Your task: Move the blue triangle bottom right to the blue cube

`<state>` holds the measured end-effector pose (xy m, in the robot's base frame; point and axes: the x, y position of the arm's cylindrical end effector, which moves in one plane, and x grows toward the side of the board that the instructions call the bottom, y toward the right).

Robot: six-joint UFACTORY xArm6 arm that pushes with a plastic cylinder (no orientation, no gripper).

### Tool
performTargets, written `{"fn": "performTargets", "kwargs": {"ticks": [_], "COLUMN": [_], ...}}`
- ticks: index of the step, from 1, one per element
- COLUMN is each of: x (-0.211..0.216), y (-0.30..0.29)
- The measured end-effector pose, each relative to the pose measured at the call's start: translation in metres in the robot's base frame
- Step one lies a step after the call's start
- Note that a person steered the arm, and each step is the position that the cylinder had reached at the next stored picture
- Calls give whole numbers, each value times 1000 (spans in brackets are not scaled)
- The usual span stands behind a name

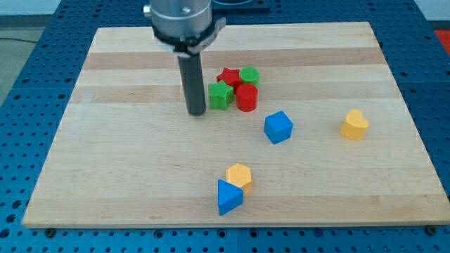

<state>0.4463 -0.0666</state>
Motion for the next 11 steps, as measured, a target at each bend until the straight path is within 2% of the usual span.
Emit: {"fn": "performTargets", "kwargs": {"ticks": [1, 2, 3, 4, 5, 9, 11], "x": [36, 95, 172, 172, 172, 106, 91], "y": [8, -11, -11, 14, 76, 106, 196]}}
